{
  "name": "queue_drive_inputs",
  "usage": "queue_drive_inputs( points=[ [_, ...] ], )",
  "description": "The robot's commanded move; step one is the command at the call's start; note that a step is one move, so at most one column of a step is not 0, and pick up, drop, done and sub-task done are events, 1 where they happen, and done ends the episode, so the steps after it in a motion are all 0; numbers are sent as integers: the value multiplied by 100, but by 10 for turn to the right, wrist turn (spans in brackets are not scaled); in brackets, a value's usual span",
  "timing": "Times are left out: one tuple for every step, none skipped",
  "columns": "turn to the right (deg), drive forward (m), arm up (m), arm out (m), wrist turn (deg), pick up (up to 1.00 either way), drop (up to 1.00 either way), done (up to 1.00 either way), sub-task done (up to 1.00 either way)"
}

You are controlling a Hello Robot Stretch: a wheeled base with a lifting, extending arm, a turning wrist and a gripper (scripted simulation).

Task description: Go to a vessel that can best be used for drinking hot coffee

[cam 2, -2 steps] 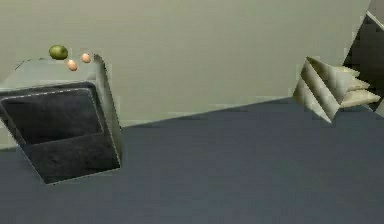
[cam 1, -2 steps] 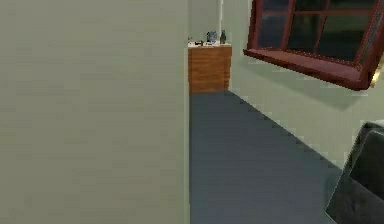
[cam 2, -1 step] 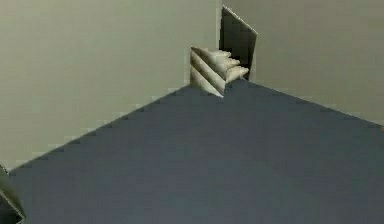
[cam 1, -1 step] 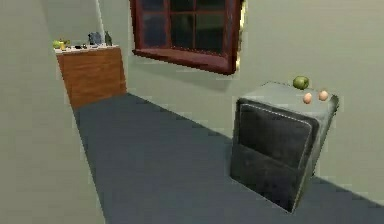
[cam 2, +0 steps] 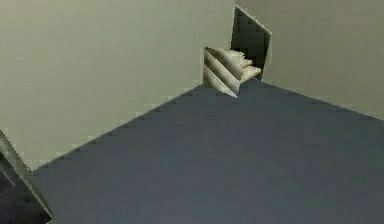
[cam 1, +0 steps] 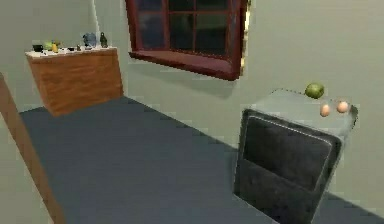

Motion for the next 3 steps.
queue_drive_inputs(
  points=[
    [30, 0, 0, 0, 0, 0, 0, 0, 0],
    [450, 0, 0, 0, 0, 0, 0, 0, 0],
    [450, 0, 0, 0, 0, 0, 0, 0, 0]
  ],
)
